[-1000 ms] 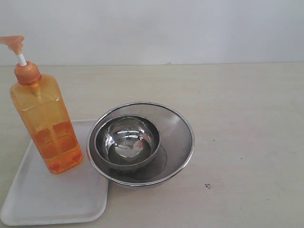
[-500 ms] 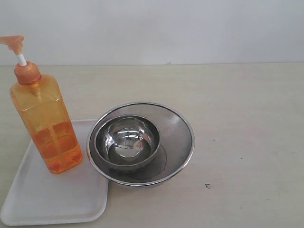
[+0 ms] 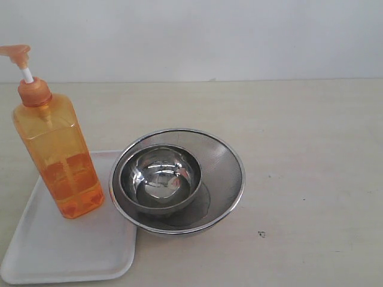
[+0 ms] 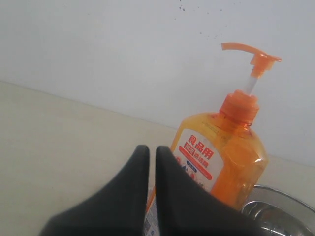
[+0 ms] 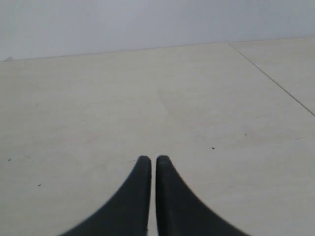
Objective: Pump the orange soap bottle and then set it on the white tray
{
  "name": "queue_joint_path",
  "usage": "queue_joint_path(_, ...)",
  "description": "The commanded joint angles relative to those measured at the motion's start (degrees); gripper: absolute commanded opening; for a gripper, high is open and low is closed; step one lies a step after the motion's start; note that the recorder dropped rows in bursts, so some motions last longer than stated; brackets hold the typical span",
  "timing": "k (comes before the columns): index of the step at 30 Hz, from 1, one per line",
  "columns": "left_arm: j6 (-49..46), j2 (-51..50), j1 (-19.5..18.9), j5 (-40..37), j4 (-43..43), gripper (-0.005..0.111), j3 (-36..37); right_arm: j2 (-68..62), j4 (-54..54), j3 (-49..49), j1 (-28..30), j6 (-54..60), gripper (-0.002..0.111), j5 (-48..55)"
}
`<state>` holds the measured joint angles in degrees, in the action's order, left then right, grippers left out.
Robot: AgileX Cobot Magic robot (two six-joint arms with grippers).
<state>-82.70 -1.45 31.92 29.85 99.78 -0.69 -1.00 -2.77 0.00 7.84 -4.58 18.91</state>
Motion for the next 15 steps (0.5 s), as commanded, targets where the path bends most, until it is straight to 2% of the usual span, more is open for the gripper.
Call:
queue_joint_path(1,-0.93,0.01,-0.03,-3.47,0.17,0.005,-3.83,0.33,-0.55,0.0,0.15,0.44,0.001,-0.41)
queue_joint_path(4,-4.44,0.01,-0.03,-7.67,0.17,0.005,-8.19,0.33,-0.55,0.0,0.15,0.44,0.001,-0.41)
queue_joint_path(9,-6.31,-2.82,-0.03,-10.41,0.17,0.005,-15.48,0.33,-0.55,0.0,0.15,0.44,0.001,-0.41)
queue_joint_path(15,-13.36,-13.57,-0.03,-19.2,0.17,0.005,-23.72,0.33,-0.55,0.0,0.15,0.44,0.001,-0.41)
